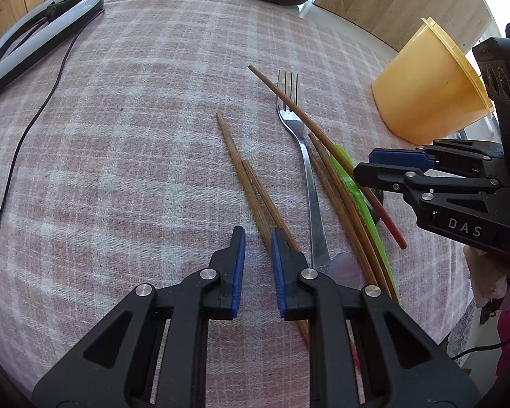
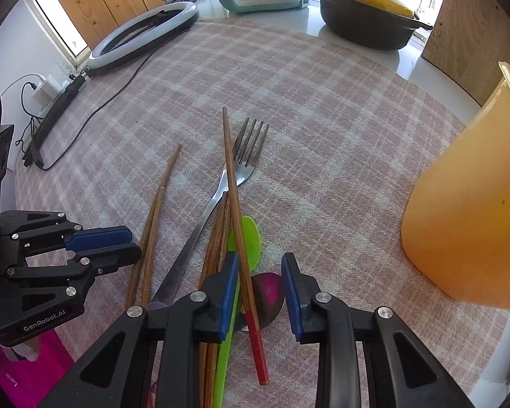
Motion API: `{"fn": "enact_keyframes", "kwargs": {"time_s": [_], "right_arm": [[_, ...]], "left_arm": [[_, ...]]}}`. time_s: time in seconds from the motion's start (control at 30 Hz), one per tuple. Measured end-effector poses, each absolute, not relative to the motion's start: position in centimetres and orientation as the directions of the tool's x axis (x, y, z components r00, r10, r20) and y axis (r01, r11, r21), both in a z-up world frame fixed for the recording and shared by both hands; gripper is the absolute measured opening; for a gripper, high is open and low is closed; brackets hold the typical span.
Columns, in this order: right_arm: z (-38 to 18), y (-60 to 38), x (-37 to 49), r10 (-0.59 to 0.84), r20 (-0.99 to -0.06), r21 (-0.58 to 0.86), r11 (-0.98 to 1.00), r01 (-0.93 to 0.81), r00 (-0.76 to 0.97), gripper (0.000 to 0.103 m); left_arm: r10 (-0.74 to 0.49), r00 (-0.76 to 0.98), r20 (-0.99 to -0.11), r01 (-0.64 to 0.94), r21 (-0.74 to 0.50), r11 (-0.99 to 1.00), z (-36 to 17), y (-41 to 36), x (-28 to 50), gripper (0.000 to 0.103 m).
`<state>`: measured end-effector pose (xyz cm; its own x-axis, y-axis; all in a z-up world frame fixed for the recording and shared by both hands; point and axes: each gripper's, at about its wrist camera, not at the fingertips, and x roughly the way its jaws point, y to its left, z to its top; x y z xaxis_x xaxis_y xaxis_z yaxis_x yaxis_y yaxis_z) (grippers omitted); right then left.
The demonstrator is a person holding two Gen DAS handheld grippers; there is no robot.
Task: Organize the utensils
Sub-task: 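Lower the right tool over the chopsticks while the left tool opens around another chopstick, then close the right tool on a wooden chopstick while the left tool grips another and lifts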
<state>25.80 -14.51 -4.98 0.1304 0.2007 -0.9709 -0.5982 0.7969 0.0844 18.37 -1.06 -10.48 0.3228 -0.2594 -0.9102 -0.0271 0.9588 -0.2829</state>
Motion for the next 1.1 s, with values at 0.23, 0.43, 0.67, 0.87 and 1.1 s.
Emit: {"fn": "enact_keyframes", "kwargs": {"time_s": [0.23, 0.43, 0.67, 0.87, 1.1], "right_arm": [[-5.5, -12.9, 26.5, 0.202, -0.974, 0.1, 0.793, -0.601, 0.104, 0.026], [-5.8, -11.7, 27.4, 0.199, -0.975, 0.101, 0.791, -0.603, 0.098, 0.026], [-6.5, -11.5, 28.3, 0.189, -0.98, 0.112, 0.801, -0.588, 0.07, 0.02], [-6.5, -11.9, 28.9, 0.196, -0.979, 0.127, 0.809, -0.573, 0.059, 0.016], [-6.7, -11.2, 29.6, 0.2, -0.979, 0.138, 0.81, -0.571, 0.048, 0.016]], "left_arm": [[-0.275, 0.311, -0.91, -0.069, -0.31, 0.948, -10.8, -0.3, 19.8, 0.013], [-0.296, 0.307, -0.905, -0.084, -0.335, 0.938, -10.7, 0.0, 19.5, 0.017], [-0.277, 0.306, -0.911, -0.062, -0.309, 0.949, -10.5, -1.3, 20.6, 0.021], [-0.284, 0.293, -0.913, -0.06, -0.314, 0.947, -10.6, -0.3, 20.8, 0.019], [-0.275, 0.287, -0.918, -0.075, -0.307, 0.949, -10.5, -0.1, 20.8, 0.018]]}}
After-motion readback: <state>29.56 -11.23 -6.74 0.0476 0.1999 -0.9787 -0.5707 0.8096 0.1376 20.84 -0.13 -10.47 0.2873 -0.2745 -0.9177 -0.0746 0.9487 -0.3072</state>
